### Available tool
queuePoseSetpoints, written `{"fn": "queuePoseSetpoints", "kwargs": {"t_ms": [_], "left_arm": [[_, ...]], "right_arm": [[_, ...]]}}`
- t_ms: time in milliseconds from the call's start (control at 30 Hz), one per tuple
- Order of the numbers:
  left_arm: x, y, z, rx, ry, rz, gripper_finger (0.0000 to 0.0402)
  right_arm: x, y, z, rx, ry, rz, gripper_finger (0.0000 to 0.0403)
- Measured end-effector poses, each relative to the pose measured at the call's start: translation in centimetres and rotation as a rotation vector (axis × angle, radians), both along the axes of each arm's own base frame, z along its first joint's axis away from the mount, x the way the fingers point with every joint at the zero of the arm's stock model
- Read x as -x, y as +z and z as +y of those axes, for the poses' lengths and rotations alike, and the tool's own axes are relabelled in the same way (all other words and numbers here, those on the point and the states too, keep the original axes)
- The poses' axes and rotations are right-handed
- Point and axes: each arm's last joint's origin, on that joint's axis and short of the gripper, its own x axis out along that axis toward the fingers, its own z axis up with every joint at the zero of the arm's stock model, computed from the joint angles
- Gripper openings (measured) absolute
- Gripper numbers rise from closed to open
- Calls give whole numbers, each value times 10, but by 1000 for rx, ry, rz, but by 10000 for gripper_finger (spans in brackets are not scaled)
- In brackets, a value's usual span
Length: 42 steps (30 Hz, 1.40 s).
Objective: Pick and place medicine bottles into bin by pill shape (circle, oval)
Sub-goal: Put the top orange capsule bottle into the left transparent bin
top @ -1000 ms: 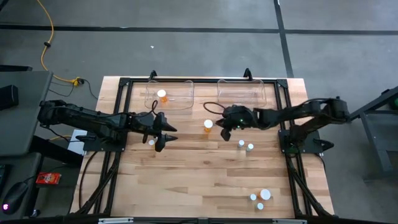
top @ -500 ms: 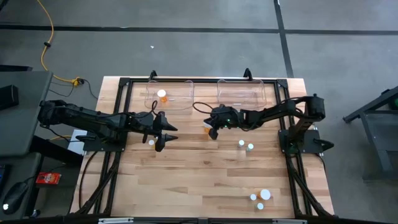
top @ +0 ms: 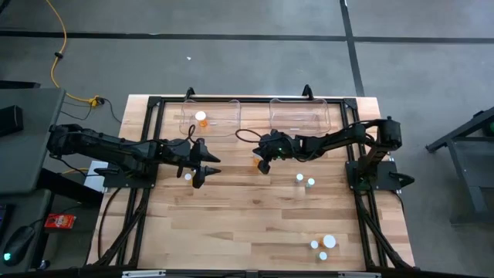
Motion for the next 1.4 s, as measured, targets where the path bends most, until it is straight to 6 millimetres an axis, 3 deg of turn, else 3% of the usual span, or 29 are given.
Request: {"fn": "queuePoseSetpoints", "kwargs": {"t_ms": [567, 833, 1400], "left_arm": [[0, 0, 0, 0, 0, 0, 195], [-1, 1, 0, -2, 0, -14, 195], [-1, 2, 0, 0, -4, -19, 195]], "right_arm": [[1, -1, 0, 1, 2, 25, 0], [-2, -12, 0, -5, 5, 44, 0], [-2, -8, 5, 50, 52, 38, 0]]}}
